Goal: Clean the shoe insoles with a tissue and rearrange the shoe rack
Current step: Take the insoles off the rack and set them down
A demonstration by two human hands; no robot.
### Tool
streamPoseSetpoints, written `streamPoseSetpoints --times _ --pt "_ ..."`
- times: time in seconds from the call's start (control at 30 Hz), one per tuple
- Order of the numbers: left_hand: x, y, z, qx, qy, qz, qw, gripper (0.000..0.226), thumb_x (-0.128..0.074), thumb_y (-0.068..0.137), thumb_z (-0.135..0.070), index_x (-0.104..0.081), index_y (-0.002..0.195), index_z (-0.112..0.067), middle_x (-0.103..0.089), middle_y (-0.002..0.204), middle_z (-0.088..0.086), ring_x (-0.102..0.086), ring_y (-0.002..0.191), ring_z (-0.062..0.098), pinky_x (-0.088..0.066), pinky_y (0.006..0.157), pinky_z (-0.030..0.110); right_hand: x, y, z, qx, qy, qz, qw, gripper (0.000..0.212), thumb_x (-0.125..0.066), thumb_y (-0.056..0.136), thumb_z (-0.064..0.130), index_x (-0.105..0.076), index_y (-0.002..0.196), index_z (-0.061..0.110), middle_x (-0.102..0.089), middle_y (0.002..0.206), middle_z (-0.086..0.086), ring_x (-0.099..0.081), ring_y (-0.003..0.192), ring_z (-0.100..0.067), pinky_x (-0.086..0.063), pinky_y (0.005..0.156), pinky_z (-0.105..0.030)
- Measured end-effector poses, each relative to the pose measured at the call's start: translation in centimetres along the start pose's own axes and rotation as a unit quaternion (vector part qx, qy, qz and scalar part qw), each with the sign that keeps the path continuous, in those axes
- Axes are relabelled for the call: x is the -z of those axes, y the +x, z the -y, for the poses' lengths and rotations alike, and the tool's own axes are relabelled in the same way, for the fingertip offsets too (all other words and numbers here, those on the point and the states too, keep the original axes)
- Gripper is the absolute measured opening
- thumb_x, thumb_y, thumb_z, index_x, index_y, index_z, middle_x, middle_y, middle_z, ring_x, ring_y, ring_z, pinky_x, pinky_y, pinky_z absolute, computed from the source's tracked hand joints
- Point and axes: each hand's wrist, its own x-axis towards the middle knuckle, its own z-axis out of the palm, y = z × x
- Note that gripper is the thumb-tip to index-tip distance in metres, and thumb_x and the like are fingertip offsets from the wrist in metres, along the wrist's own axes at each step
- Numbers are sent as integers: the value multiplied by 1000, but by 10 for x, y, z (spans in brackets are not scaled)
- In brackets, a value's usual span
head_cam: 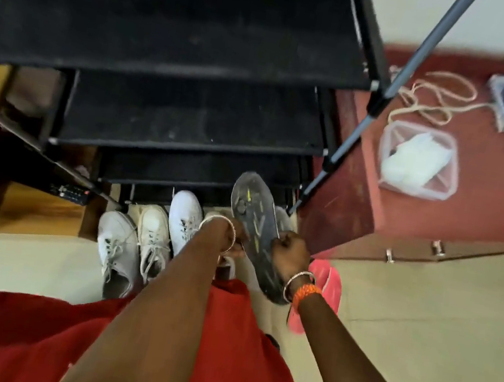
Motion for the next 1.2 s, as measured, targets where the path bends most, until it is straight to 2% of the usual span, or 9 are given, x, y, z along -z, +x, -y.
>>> streamPoseSetpoints --times 0.13,0.27,0.4,0.5,0.63,0.77,0.87,1.0,1.2 --pt "1 -86 -4 -76 -49 28 996 25 -43 94 2 -51 73 -7 -59 44 1 -58 38 9 -49 38 21 33 -37 40 52 -22 4 998 30 -52 83 1 -49 58 16 -53 65 -7 -46 64 -19 -29 54 -23" --pt "5 -135 -2 -180 -109 -7 977 14 -54 90 -2 -56 77 -6 -60 41 -1 -57 34 8 -49 37 19 48 -57 69 80 2 -23 997 10 -55 85 10 -60 79 16 -62 79 -8 -56 77 -21 -37 68 -24" --pt "17 -154 5 -316 -169 -172 917 8 -68 82 -16 -67 75 -13 -66 74 13 -59 65 23 -54 71 34 41 -83 89 128 85 6 988 10 -57 86 4 -62 89 12 -66 85 -9 -62 82 -23 -50 81 -37" --pt "33 -173 16 -358 -193 -228 885 11 -66 84 -23 -70 82 -14 -64 77 5 -58 74 21 -48 77 28 25 -111 102 140 66 109 982 16 -57 84 -1 -63 96 8 -67 88 -11 -63 78 -23 -52 84 -41" --pt "51 -181 37 -380 -235 -192 874 6 -64 86 -15 -69 85 -12 -65 80 6 -61 83 24 -51 86 34 3 -134 118 184 22 82 979 19 -62 82 0 -65 92 16 -70 93 -8 -67 86 -20 -54 84 -38" --pt "75 -190 49 -411 -225 -159 869 18 -61 86 -6 -68 103 -5 -66 88 6 -61 84 18 -50 76 24 -13 -146 148 176 -3 27 984 10 -65 82 8 -68 92 9 -71 94 -9 -66 87 -21 -53 78 -32" --pt "95 -201 53 -419 -220 -167 865 20 -61 83 -5 -69 102 -9 -68 92 6 -62 84 17 -51 82 29 -35 -160 159 144 -11 4 990 16 -65 82 11 -69 97 5 -70 97 -12 -65 91 -25 -49 76 -29" --pt "114 -205 73 -425 -223 -167 861 21 -61 82 -5 -71 98 -16 -70 86 5 -64 75 16 -54 82 32 -68 -186 156 128 23 -60 990 22 -65 83 9 -66 104 4 -69 105 -16 -63 100 -30 -47 82 -30" --pt "141 -221 69 -463 -217 -144 847 24 -60 85 -2 -67 108 -5 -67 91 8 -61 64 3 -53 78 26 -82 -203 181 129 70 -85 985 24 -62 85 7 -64 108 1 -66 110 -17 -62 103 -30 -40 76 -21"
